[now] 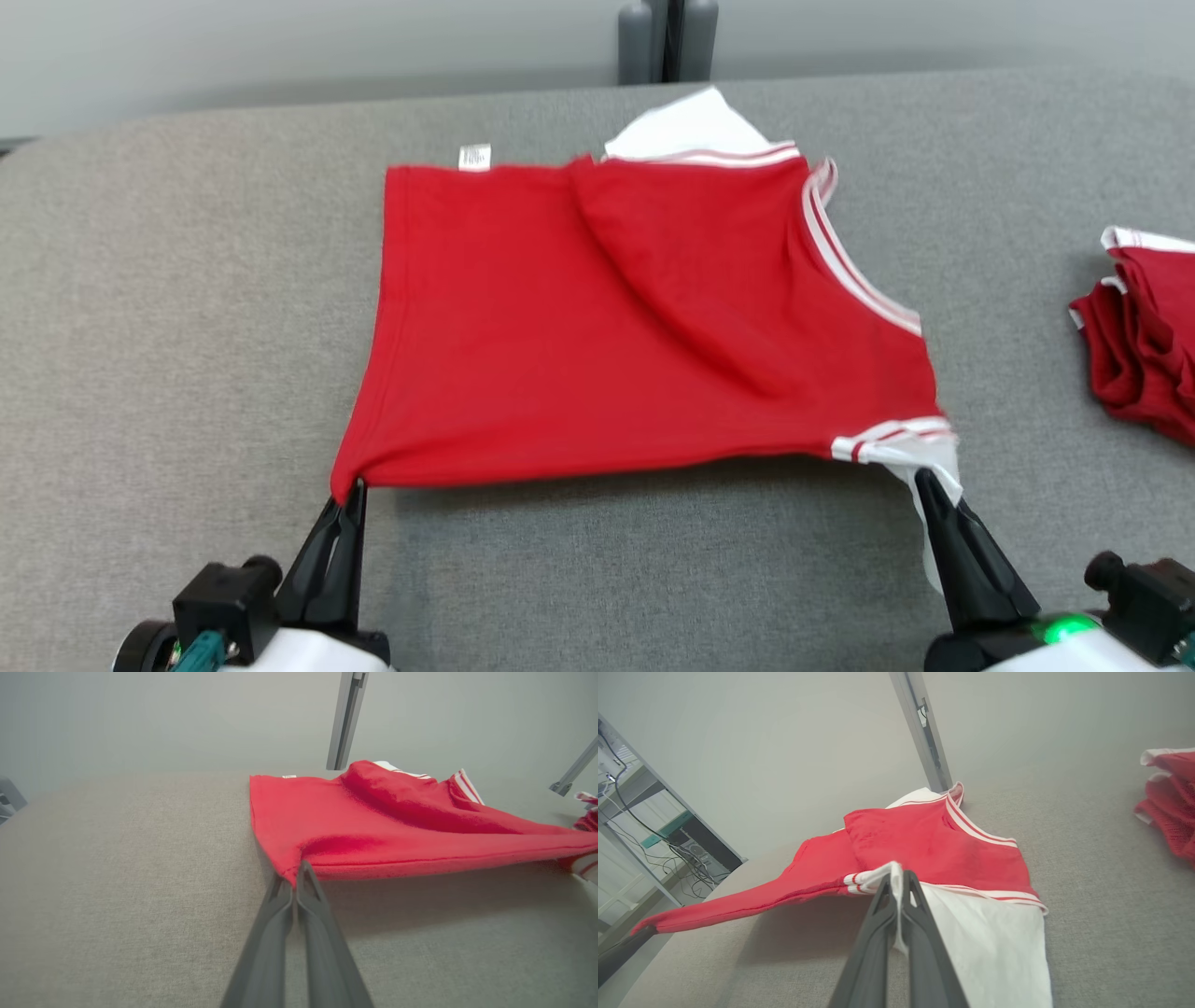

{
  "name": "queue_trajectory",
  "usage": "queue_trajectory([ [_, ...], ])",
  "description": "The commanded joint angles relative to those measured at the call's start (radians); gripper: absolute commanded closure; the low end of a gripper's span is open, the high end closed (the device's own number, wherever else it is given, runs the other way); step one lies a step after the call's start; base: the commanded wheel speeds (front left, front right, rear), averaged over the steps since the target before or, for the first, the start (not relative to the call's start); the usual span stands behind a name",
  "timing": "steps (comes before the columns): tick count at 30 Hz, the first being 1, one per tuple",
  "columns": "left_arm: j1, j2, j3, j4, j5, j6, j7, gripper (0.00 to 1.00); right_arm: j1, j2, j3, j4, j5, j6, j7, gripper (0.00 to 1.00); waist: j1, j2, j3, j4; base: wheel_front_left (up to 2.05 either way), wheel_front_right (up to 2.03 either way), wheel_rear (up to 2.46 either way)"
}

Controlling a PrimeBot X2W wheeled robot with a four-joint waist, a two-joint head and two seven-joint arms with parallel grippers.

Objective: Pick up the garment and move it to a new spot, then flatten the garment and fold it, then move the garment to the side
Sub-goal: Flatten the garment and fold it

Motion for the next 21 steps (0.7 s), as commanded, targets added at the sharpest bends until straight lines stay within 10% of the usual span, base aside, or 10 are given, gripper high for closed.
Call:
queue_trajectory([
  [1, 0.024, 0.012, 0.005, -0.026, 0.008, 0.015, 0.012, 1.0, 0.033, 0.001, -0.015, -0.034, -0.021, 0.001, 0.035, 1.0, 0.0, 0.0, -0.038, 0.01, 0.0, 0.0, 0.0],
  [21, 0.12, 0.039, -0.029, -0.038, -0.066, 0.024, 0.176, 1.0, 0.128, 0.004, -0.007, 0.009, -0.096, 0.001, 0.201, 1.0, 0.0, 0.0, -0.07, 0.02, 0.0, 0.0, 0.0],
])
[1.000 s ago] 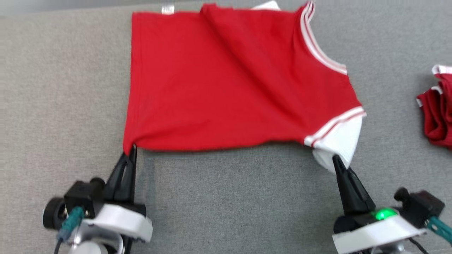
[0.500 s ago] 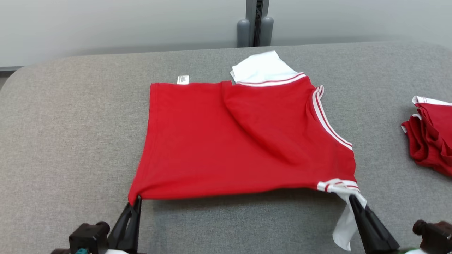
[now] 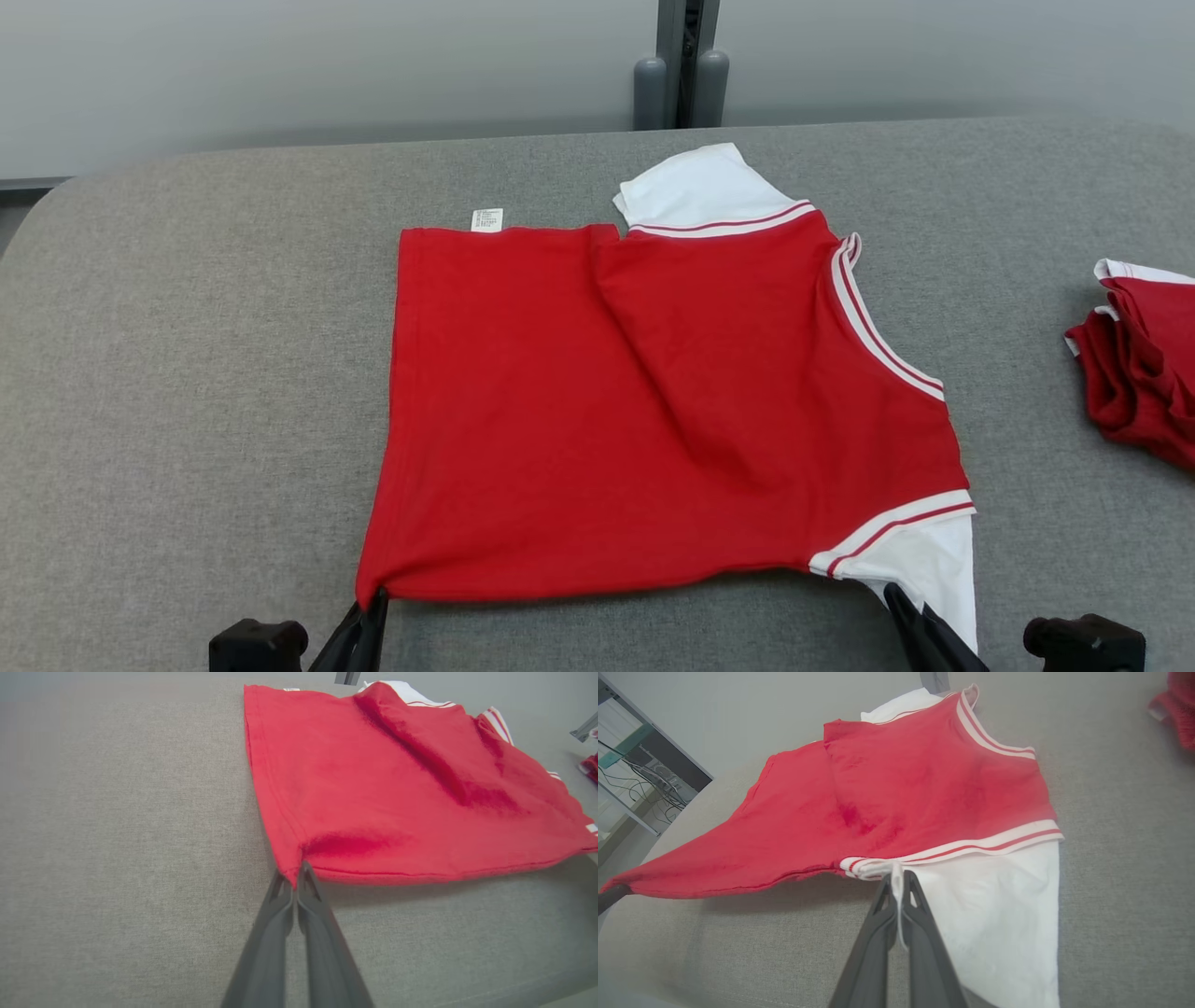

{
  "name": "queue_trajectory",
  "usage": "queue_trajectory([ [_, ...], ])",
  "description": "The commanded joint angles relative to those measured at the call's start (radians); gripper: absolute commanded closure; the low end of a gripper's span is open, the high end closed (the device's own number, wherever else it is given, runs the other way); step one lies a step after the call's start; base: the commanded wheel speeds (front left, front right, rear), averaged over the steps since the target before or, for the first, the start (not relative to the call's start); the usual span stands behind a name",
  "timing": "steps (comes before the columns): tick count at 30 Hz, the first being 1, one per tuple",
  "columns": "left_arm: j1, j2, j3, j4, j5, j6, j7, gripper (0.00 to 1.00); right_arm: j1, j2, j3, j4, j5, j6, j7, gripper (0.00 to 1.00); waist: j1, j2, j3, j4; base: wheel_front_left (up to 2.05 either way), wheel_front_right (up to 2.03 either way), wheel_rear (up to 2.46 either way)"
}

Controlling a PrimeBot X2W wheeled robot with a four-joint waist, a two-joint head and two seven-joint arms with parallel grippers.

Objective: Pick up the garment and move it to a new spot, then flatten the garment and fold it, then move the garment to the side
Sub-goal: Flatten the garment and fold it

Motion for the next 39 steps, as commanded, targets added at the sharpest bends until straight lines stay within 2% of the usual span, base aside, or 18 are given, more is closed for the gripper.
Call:
queue_trajectory([
  [1, -0.022, 0.011, 0.0, 0.004, -0.008, -0.011, 0.01, 1.0, -0.022, -0.004, 0.002, 0.006, -0.006, 0.001, -0.003, 1.0, 0.0, 0.0, 0.004, -0.002, 0.0, 0.0, 0.0],
  [8, -0.071, 0.029, -0.006, -0.003, -0.013, -0.032, 0.037, 1.0, -0.095, -0.03, 0.035, -0.002, -0.072, 0.001, 0.021, 1.0, 0.0, 0.0, 0.029, -0.004, 0.0, 0.0, 0.0],
  [12, -0.123, 0.035, -0.003, -0.007, -0.01, -0.045, 0.045, 1.0, -0.189, -0.108, 0.084, -0.015, -0.108, 0.001, 0.045, 1.0, 0.0, 0.0, 0.054, -0.005, 0.0, 0.0, 0.0],
  [19, -0.233, 0.029, -0.001, 0.036, -0.016, -0.073, 0.049, 1.0, -0.386, -0.254, 0.19, 0.028, -0.08, 0.001, 0.071, 1.0, 0.0, 0.0, 0.117, 0.012, 0.0, 0.0, 0.0],
  [25, -0.333, -0.001, 0.001, 0.122, -0.034, -0.095, 0.028, 1.0, -0.547, -0.36, 0.302, 0.125, -0.023, 0.001, 0.036, 1.0, 0.0, 0.0, 0.17, 0.031, 0.0, 0.0, 0.0],
  [39, -0.48, -0.042, 0.001, 0.316, -0.058, -0.142, -0.032, 1.0, -0.838, -0.483, 0.509, 0.327, 0.085, 0.001, -0.134, 1.0, 0.0, 0.0, 0.233, 0.043, 0.0, 0.0, 0.0],
])
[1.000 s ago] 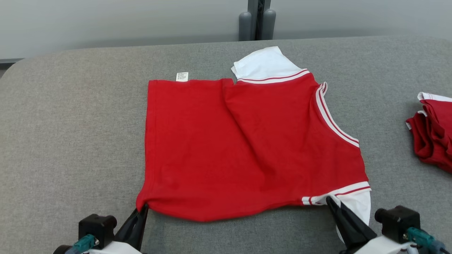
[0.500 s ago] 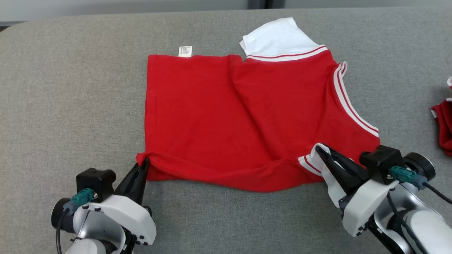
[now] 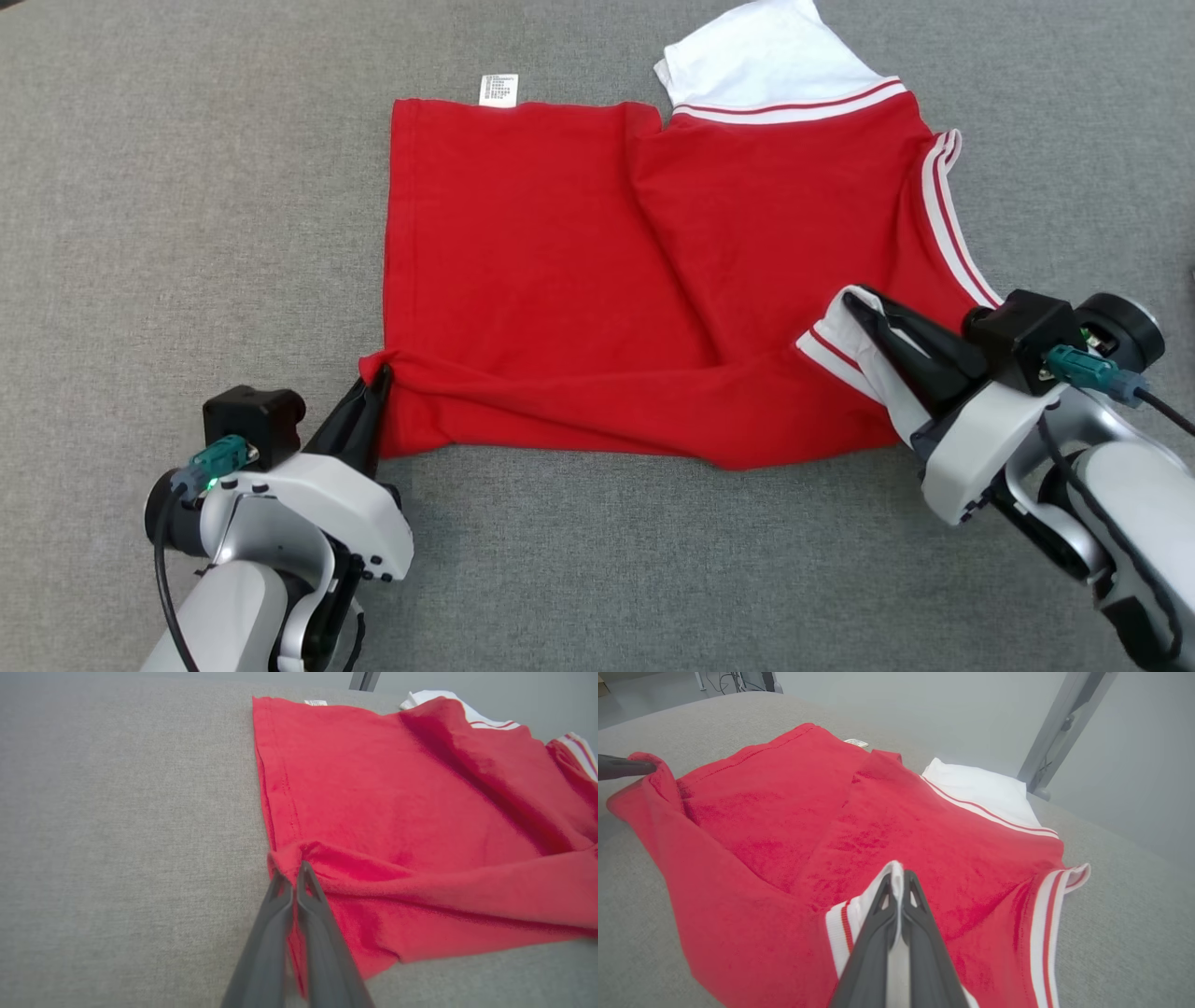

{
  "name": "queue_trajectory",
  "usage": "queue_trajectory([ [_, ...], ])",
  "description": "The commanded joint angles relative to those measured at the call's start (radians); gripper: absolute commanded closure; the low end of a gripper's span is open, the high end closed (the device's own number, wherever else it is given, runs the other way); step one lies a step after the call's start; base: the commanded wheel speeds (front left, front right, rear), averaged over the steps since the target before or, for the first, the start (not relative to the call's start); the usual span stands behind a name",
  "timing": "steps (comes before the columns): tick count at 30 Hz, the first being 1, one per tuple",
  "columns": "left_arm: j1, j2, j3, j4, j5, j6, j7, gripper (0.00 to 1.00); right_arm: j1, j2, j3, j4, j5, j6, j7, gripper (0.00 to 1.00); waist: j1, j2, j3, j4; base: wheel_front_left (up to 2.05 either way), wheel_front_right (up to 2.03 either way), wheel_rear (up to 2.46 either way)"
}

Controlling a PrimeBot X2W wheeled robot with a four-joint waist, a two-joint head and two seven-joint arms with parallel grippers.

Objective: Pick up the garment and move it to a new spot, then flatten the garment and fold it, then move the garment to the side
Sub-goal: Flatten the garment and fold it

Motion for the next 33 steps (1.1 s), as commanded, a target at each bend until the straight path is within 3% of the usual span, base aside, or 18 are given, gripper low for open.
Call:
queue_trajectory([
  [1, -0.023, 0.002, 0.0, 0.006, 0.0, -0.008, -0.005, 1.0, -0.022, -0.018, 0.01, 0.011, 0.001, 0.0, -0.022, 1.0, 0.0, 0.0, 0.003, 0.001, 0.0, 0.0, 0.0],
  [7, -0.066, -0.004, -0.02, 0.044, 0.0, -0.035, -0.009, 1.0, -0.069, -0.016, 0.033, 0.093, 0.035, 0.0, -0.072, 1.0, 0.0, 0.0, 0.011, 0.006, 0.0, 0.0, 0.0],
  [8, -0.071, -0.007, -0.022, 0.049, -0.004, -0.037, -0.009, 0.82, -0.068, -0.003, 0.033, 0.101, 0.053, 0.0, -0.081, 0.76, 0.0, 0.0, 0.011, 0.006, 0.0, 0.0, 0.0],
  [9, -0.071, -0.007, -0.022, 0.049, -0.004, -0.037, -0.009, 0.82, -0.068, -0.003, 0.033, 0.101, 0.053, 0.0, -0.081, 0.76, 0.0, 0.0, 0.011, 0.006, 0.0, 0.0, 0.0],
  [10, -0.077, -0.005, -0.023, 0.06, 0.003, -0.036, -0.016, 0.0, -0.069, 0.0, 0.04, 0.122, 0.051, 0.0, -0.095, 0.0, 0.0, 0.0, 0.008, 0.005, 0.0, 0.0, 0.0],
  [15, -0.082, -0.007, -0.022, 0.07, 0.011, -0.029, -0.04, 0.0, -0.045, 0.033, -0.004, 0.165, 0.044, 0.0, -0.143, 0.0, 0.0, 0.0, -0.004, -0.001, 0.0, 0.0, 0.0],
  [22, -0.055, 0.001, 0.011, 0.035, 0.036, 0.012, -0.133, 0.0, 0.036, 0.123, -0.177, 0.192, -0.039, 0.0, -0.257, 0.0, 0.0, 0.0, -0.044, -0.018, 0.0, 0.0, 0.0],
  [28, -0.024, 0.01, 0.03, 0.004, 0.064, 0.04, -0.222, 0.0, 0.179, 0.282, -0.417, 0.133, -0.151, 0.0, -0.293, 0.0, 0.0, 0.0, -0.11, -0.033, 0.0, 0.0, 0.0],
  [33, 0.022, 0.027, 0.036, 0.002, 0.081, 0.059, -0.266, 0.0, 0.308, 0.374, -0.488, 0.057, -0.202, 0.0, -0.298, 0.0, 0.0, 0.0, -0.167, -0.05, 0.0, 0.0, 0.0],
])
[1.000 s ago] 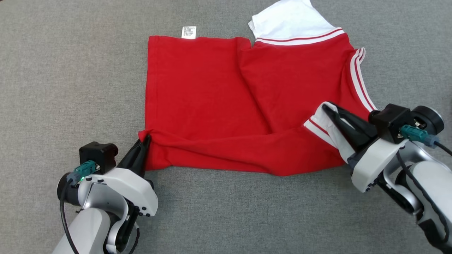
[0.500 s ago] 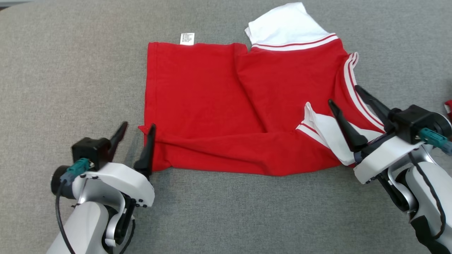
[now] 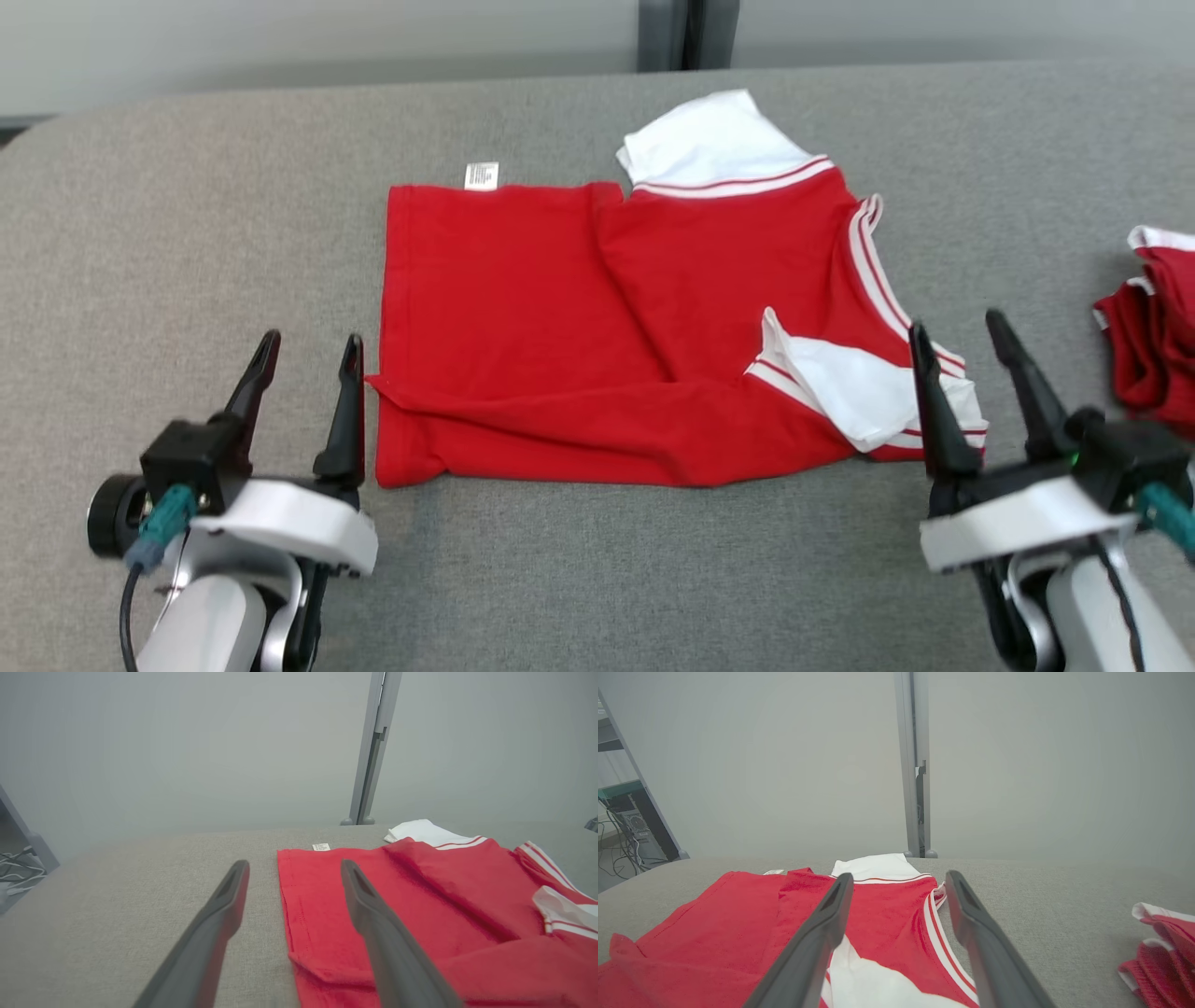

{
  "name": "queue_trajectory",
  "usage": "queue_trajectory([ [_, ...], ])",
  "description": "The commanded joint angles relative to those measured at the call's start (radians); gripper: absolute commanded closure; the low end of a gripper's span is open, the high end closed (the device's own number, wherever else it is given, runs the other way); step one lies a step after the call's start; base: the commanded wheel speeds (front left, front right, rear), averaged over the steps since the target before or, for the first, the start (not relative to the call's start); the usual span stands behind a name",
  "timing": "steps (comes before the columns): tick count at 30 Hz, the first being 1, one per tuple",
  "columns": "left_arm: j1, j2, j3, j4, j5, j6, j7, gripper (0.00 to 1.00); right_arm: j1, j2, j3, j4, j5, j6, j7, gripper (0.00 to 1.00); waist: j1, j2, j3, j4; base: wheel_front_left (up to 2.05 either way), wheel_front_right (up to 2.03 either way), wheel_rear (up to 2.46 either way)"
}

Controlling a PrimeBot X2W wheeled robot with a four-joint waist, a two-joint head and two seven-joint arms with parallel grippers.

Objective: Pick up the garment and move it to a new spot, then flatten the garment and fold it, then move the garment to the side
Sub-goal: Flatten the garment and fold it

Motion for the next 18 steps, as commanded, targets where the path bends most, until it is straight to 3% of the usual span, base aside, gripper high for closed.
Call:
queue_trajectory([
  [1, 0.028, 0.01, 0.006, 0.0, 0.003, 0.01, -0.01, 0.0, 0.043, 0.012, -0.012, -0.019, -0.013, 0.0, -0.007, 0.0, 0.0, 0.0, -0.035, -0.016, 0.0, 0.0, 0.0],
  [18, 0.27, 0.038, 0.018, -0.076, -0.017, 0.08, -0.007, 0.0, 0.327, 0.076, -0.087, -0.129, -0.024, 0.0, 0.048, 0.0, 0.0, 0.0, -0.153, -0.037, 0.0, 0.0, 0.0],
])
